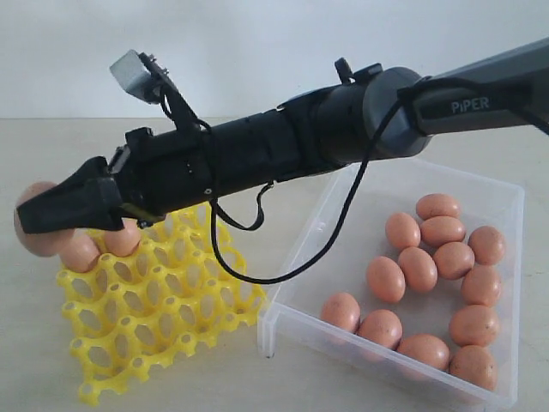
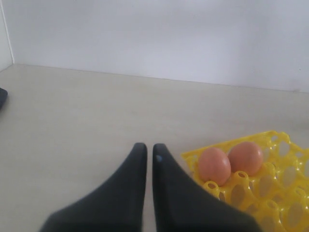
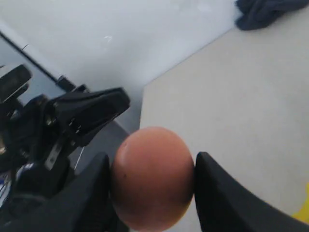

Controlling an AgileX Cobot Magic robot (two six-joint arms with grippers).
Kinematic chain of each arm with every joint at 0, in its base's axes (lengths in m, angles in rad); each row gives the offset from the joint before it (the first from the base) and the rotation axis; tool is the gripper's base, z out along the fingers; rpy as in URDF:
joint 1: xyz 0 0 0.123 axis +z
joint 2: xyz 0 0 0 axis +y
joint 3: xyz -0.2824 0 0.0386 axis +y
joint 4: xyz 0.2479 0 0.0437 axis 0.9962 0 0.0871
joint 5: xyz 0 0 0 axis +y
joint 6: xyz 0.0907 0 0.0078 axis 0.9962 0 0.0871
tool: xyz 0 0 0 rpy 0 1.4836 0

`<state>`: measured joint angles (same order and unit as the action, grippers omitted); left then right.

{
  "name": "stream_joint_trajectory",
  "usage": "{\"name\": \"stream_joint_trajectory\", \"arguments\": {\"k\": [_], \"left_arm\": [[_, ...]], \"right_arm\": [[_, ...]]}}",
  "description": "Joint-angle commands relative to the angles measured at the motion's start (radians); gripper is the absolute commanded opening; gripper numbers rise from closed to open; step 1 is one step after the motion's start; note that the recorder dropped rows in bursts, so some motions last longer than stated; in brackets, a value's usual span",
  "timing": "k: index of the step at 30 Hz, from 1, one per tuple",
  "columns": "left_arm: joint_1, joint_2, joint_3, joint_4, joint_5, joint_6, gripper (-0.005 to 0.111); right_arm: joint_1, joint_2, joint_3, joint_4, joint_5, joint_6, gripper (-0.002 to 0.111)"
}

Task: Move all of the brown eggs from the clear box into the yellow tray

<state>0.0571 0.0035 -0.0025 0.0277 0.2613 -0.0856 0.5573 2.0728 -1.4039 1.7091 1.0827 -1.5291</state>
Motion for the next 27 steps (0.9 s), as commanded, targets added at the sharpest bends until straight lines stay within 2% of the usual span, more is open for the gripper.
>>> {"name": "stream_joint_trajectory", "arguments": {"k": [1, 4, 8, 13, 17, 22, 27], "left_arm": [[0.003, -0.003, 0.003, 0.002, -0.006, 0.0, 0.004], [0.003, -0.003, 0.003, 0.002, -0.006, 0.0, 0.004], [0.003, -0.003, 0.003, 0.002, -0.006, 0.0, 0.004], [0.003, -0.003, 0.003, 0.002, -0.006, 0.0, 0.004], [0.003, -0.003, 0.003, 0.002, -0.006, 0.0, 0.004], [0.003, -0.003, 0.003, 0.002, -0.006, 0.0, 0.004], [0.003, -0.003, 0.003, 0.002, -0.006, 0.0, 0.004]], "right_arm": [[0.024, -0.016, -0.004, -0.256, 0.085, -0.006, 0.0], [0.091, -0.041, -0.004, -0.587, 0.022, 0.052, 0.0], [0.233, -0.078, -0.004, -1.04, -0.146, 0.253, 0.0], [0.371, -0.141, -0.004, -1.362, -0.451, 0.558, 0.0], [0.418, -0.202, -0.004, -1.416, -0.726, 0.831, 0.0], [0.417, -0.213, -0.004, -1.412, -1.083, 1.174, 0.0], [0.417, -0.197, 0.009, -1.373, -1.304, 1.342, 0.0]]}}
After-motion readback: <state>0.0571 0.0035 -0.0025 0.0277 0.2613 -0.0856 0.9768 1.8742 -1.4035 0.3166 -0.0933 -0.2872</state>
